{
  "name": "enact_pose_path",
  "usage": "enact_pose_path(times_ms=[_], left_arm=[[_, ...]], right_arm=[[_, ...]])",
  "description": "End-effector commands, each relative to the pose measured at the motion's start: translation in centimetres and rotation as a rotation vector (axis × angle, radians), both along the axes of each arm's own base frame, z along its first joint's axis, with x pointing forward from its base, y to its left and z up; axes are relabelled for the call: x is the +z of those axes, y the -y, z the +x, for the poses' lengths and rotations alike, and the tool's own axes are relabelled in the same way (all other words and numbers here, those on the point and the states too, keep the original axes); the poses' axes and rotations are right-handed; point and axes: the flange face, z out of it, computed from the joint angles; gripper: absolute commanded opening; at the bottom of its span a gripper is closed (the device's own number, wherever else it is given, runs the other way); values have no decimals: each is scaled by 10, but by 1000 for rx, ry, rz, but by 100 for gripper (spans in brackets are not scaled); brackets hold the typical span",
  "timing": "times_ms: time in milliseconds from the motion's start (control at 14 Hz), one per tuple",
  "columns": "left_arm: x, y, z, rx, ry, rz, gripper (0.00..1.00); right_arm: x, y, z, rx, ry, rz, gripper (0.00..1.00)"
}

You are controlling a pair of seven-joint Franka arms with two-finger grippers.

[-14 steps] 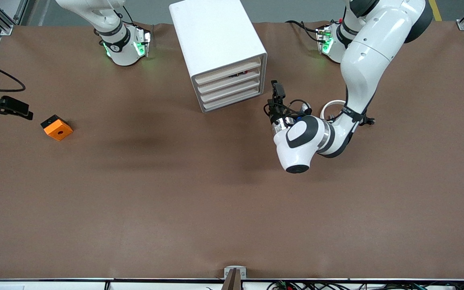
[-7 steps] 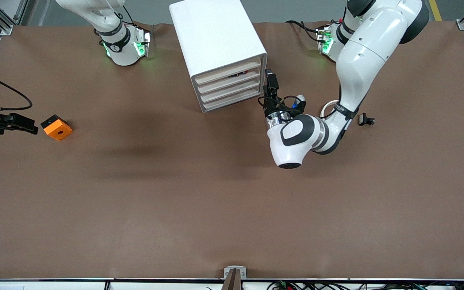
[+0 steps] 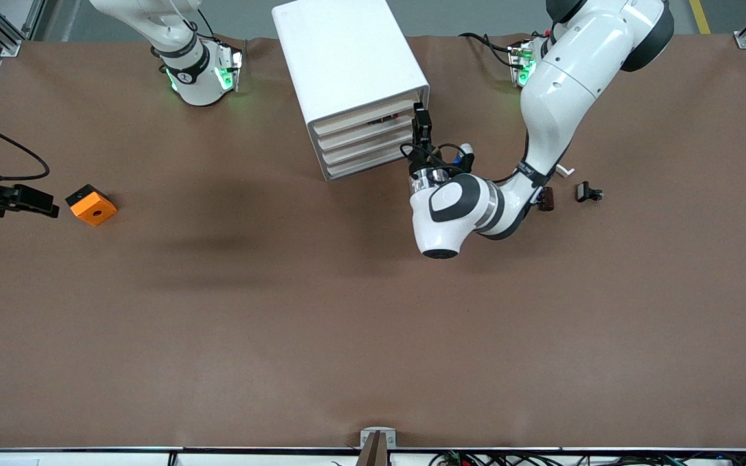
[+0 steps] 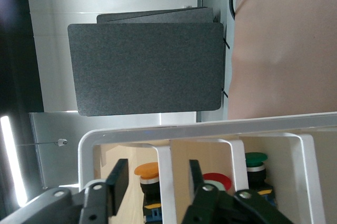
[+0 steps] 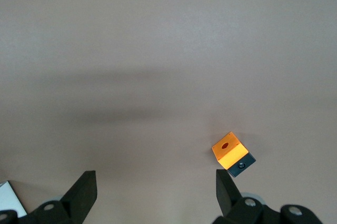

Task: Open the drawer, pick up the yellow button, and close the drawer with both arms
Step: 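Pull the drawer open with the left gripper while the right gripper approaches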

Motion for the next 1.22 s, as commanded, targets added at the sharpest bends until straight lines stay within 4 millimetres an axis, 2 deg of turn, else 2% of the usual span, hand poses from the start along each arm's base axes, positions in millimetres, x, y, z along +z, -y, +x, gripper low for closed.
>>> enact_pose_path(times_ms=[0,358,573,716,931,1146], left_arm=[[2,9,-2,-3,-22,2,50],[-2,25,-19,-38,-29,4,49],[-4,29,-25,-51,-32,7,48],[-4,34,-30,-64,-32,7,40],[-5,38,-36,-75,-34,10,24],[-8,39,-38,-80,-37,17,12]], right_arm=[[4,-9,4,-79,10,-15,100],[9,-11,5,-105,21,-13,100],[12,-30,6,-197,23,-28,100],[13,-28,6,-304,26,-38,100],[11,-27,6,-373,19,-43,100],[10,-35,5,-493,17,-49,100]])
